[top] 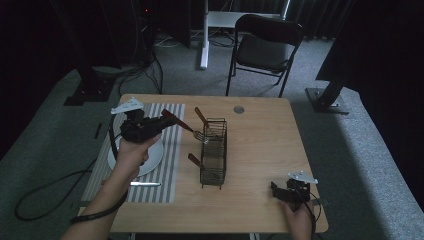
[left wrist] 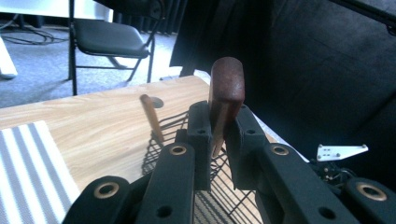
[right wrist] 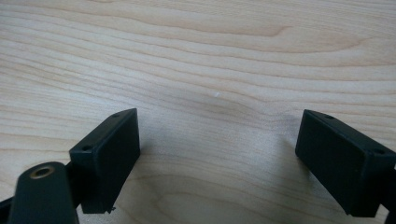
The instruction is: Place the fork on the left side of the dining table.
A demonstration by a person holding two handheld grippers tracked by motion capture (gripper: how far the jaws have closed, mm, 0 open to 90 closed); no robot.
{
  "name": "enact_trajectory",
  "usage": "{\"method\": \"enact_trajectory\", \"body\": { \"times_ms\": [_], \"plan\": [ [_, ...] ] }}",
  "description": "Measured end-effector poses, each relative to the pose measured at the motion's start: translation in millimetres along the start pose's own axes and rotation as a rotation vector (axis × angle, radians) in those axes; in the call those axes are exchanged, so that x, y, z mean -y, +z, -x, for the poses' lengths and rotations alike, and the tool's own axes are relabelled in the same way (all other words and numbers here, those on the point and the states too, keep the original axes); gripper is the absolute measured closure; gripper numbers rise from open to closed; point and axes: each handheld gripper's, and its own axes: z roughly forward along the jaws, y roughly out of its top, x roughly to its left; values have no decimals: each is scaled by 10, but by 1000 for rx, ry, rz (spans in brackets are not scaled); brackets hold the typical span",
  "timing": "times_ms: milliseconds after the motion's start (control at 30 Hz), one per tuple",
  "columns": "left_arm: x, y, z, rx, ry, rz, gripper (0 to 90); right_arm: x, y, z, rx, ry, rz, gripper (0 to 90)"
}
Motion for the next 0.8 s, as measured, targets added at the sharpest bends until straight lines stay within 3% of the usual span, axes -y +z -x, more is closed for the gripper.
{"method": "enact_trajectory", "body": {
  "times_ms": [233,567,600,667,700,800],
  "plan": [
    [-7,-141,-149,-64,-32,38,807,0,0,0,0,0,0,135],
    [92,-230,-415,-108,-90,54,807,0,1,-1,0,0,1,135],
    [112,-247,-471,-138,-101,60,807,0,1,-1,0,0,1,135],
    [112,-247,-471,-138,-101,60,806,0,0,0,0,-1,0,135],
    [141,-266,-560,-163,-118,68,807,0,1,0,0,0,1,135],
    [176,-272,-641,-187,-140,74,807,0,1,0,1,0,1,135]
  ]
}}
